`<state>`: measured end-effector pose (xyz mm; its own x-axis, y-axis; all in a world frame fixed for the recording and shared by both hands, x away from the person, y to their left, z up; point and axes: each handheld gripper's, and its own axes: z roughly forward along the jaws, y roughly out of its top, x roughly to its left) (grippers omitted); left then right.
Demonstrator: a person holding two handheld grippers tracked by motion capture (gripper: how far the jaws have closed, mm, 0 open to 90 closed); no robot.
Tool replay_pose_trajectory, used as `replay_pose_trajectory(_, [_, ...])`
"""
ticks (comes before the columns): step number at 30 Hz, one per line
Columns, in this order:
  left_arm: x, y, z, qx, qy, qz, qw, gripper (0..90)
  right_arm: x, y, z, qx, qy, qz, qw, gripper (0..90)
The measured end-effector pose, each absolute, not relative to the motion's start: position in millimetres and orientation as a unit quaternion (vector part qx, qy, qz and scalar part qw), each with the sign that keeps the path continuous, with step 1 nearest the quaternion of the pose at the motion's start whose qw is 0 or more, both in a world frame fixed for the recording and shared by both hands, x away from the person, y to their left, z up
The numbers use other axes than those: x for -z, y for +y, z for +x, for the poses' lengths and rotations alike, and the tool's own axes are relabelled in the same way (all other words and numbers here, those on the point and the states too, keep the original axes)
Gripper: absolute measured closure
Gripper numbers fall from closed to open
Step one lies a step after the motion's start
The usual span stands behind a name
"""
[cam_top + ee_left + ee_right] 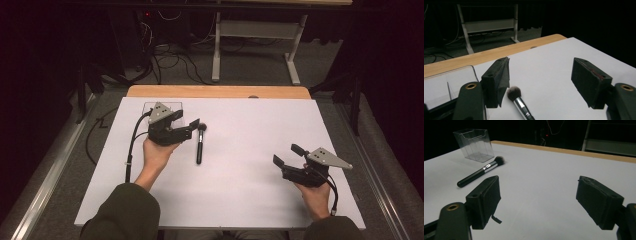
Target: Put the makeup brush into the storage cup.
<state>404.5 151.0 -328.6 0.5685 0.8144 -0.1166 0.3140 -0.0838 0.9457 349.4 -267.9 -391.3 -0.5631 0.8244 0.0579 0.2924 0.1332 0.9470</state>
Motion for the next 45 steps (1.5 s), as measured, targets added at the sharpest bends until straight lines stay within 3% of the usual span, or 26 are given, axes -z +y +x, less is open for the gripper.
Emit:
replay_pose_trajectory(29, [320,118,432,-0.237,0.401,0.713,0.524,30.4,391,-268,350,-0.529,0.712,0.389,0.249,21.3])
replay_pose_trajectory(45, [322,115,443,-0.242,0.440,0.727,0.468,27.6,391,-267,349,-0.529,0.713,0.387,0.250,21.2])
